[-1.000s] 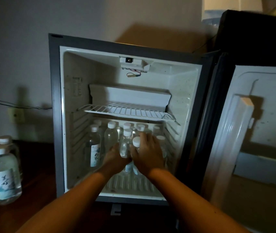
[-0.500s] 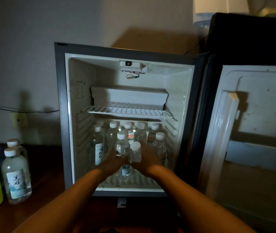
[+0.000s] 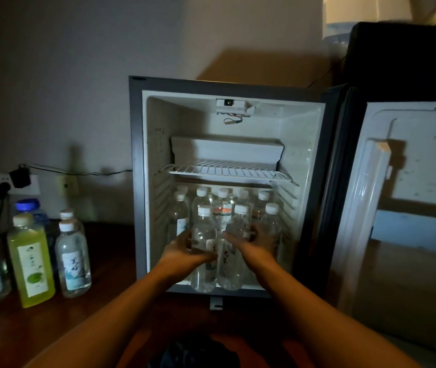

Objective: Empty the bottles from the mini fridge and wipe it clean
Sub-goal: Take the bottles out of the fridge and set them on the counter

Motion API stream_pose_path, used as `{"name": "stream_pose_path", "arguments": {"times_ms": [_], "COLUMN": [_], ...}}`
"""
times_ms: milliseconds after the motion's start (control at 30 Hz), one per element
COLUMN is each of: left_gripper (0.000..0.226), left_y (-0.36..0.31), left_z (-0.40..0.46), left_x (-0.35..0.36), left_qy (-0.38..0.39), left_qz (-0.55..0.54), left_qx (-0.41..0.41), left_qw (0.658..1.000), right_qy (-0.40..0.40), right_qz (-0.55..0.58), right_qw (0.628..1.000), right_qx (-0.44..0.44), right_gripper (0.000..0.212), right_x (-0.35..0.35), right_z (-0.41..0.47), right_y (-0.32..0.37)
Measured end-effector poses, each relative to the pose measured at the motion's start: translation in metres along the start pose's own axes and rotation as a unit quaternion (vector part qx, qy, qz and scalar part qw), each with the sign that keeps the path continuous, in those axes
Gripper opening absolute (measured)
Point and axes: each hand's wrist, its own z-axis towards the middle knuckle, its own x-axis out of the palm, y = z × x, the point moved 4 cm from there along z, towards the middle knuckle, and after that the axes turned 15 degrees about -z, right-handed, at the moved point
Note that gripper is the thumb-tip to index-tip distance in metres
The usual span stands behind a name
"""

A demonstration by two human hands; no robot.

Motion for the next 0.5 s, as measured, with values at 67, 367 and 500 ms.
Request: {"name": "stream_pose_path", "arguments": {"times_ms": [67, 367, 500], "left_gripper": [0.056, 0.049, 0.057], "left_y": [-0.005, -0.023, -0.027], "left_z": [-0.006, -0.053, -0.071], "left_x": [-0.001, -0.047, -0.073], "left_qy": [0.005, -0.057, -0.08], "left_qz": [0.002, -0.002, 0.018], "left_qx": [0.008, 0.033, 0.057], "left_qw": [1.0, 0.998, 0.995], "right_qy": [-0.012, 0.065, 0.101], "right_qz": [0.023, 0.042, 0.047], "right_qw": [1.0, 0.994, 0.989], "right_qx": [-0.013, -0.078, -0.101], "right_gripper": [0.052, 0.035, 0.039], "right_x": [-0.004, 0.027, 0.052], "right_z": [-0.002, -0.035, -0.048], "right_y": [0.005, 0.046, 0.06]}}
